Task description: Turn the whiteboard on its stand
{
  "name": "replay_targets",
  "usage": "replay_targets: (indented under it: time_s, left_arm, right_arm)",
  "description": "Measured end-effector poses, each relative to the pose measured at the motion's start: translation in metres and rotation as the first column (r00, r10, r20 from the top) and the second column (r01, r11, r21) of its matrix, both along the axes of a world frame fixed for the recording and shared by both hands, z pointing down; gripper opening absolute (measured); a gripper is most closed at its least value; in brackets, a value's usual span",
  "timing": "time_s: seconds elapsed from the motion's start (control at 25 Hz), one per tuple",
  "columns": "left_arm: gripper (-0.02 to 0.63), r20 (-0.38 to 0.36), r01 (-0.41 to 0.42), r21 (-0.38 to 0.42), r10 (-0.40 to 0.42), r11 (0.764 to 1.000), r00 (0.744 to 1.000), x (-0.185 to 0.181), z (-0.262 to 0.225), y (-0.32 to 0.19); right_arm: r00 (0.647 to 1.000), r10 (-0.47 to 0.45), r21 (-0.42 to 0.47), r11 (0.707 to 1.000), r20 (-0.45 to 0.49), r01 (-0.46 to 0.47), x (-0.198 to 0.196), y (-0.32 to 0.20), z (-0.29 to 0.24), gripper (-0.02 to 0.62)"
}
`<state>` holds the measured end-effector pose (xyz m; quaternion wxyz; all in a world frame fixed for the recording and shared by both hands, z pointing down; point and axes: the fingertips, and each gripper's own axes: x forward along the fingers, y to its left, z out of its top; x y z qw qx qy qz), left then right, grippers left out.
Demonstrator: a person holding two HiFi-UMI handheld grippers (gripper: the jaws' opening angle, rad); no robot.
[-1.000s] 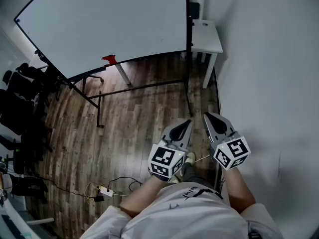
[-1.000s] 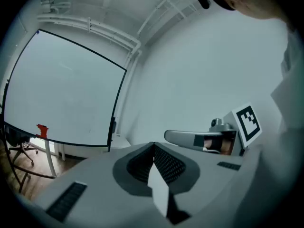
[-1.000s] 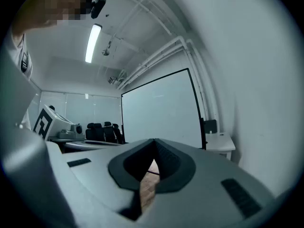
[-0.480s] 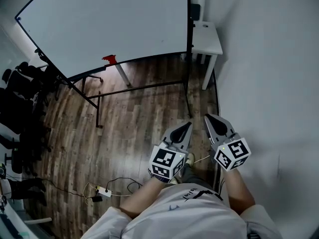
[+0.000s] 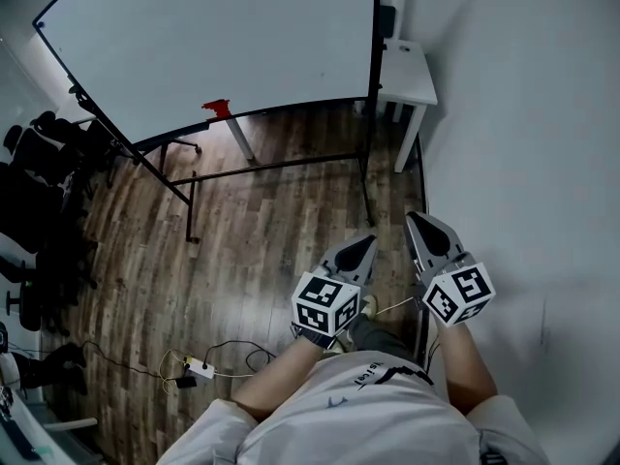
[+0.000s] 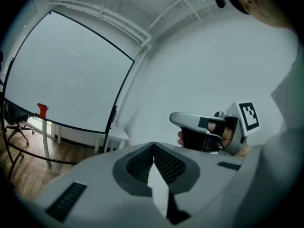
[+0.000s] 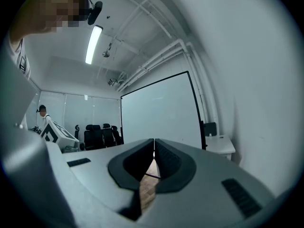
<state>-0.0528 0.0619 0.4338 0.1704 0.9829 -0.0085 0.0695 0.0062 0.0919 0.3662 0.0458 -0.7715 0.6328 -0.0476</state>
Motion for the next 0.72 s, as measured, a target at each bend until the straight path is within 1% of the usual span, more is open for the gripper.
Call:
replay_targets:
  time_s: [0.08,0.24,0.4,0.56,0.72]
  left_arm:
    - [0.012,0.009,-0.004,0.000,0.004,1.000,1.000,0.003,0.004,-0.002]
    - [0.012,0.021,-0.005,0.031,0.005,1.000,1.000,0.003,0.007,-0.007]
    - [0.012,0.037,0.005,0.029,-0.006,1.000,0.999,0.015,0.016,-0.022]
    - [0.012,0.041,0.023,0.000,-0.023,1.000,0.999,0.042,0.023,-0.051]
    - [0.012,0.053,0.031,0.009,-0.032,0.999,0.998,0.086,0.031,-0.077]
  right_arm:
    - [1.000,0.003,0.004,1.000,0.001,-0.003,0.003,-0.003,0.000,0.015]
    - [1.000,0.012,0.002,1.000,0.013,-0.012,0.006,-0.011,0.005,0.015]
    - [1.000,0.008,-0.003,1.000,0.019,-0.008,0.021,-0.028,0.009,0.015]
    - [1.000,-0.003,-0.001,1.000,0.031,0.003,0.051,-0.059,0.013,0.015]
    - [0.999,-0.010,0.009,1.000,0.042,0.010,0.098,-0.087,0.017,0.015]
